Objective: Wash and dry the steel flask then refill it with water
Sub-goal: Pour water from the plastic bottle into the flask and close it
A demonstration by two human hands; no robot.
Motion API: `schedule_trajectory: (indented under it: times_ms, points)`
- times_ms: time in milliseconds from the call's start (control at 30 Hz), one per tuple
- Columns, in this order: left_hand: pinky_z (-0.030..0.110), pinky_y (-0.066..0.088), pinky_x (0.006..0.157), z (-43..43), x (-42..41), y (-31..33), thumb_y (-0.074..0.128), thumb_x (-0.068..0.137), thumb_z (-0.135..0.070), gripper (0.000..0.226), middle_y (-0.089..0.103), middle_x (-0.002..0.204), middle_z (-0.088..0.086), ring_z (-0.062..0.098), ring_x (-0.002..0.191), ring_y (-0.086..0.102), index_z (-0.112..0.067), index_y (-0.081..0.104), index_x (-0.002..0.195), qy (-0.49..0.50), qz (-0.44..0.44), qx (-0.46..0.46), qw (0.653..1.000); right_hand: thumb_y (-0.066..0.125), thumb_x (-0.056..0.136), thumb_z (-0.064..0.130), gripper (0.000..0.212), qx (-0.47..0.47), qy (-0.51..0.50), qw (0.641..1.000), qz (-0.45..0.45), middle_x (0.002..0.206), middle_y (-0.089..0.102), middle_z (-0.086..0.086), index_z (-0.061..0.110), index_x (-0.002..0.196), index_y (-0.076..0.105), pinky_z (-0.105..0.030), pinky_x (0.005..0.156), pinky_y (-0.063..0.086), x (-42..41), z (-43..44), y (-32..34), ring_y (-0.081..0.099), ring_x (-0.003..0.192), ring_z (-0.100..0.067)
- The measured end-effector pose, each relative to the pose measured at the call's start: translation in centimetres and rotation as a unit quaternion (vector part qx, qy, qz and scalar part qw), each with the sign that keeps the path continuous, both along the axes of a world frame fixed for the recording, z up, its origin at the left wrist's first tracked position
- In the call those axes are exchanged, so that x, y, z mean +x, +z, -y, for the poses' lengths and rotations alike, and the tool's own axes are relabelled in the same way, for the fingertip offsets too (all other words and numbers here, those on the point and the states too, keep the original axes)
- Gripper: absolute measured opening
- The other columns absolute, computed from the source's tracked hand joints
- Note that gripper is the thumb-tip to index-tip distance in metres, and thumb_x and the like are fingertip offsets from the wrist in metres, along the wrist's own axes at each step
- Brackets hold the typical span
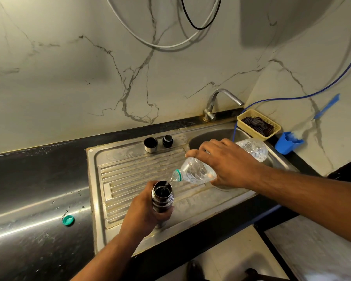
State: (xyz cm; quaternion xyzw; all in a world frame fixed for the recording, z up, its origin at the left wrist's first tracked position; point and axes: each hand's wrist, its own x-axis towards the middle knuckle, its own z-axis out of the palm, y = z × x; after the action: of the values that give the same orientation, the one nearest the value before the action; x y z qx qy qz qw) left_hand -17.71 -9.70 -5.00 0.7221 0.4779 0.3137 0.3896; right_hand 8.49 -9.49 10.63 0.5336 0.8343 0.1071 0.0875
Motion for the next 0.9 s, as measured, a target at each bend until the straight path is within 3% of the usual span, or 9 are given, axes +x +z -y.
schedule_trajectory:
  times_ms: [500, 900]
  points:
    - [0.035, 0.056, 0.079, 0.03, -0.04, -0.05, 0.087, 0.062, -0.046, 0.064, 0.067, 0.100, -0.027, 0.001, 0.090, 0.066, -0.043, 0.052, 0.115, 0.004, -0.003, -0.003, 1.000, 0.085, 0.075, 0.044, 0.101, -0.018, 0.001, 1.000, -0.003, 0.140, 0.045, 0.002, 0.040, 0.153, 0.021, -0.038, 0.099, 0.042, -0.56, 0.27, 0.22, 0.047, 0.124, -0.017]
    - [0.025, 0.054, 0.075, 0.05, 0.03, 0.09, 0.089, 0.065, -0.040, 0.059, 0.068, 0.098, -0.027, -0.001, 0.087, 0.066, -0.044, 0.053, 0.112, 0.005, -0.004, -0.001, 1.000, 0.086, 0.073, 0.044, 0.101, -0.012, 0.007, 1.000, -0.005, 0.139, 0.046, 0.000, 0.038, 0.152, 0.024, -0.039, 0.096, 0.045, -0.85, 0.14, 0.21, 0.050, 0.121, -0.018]
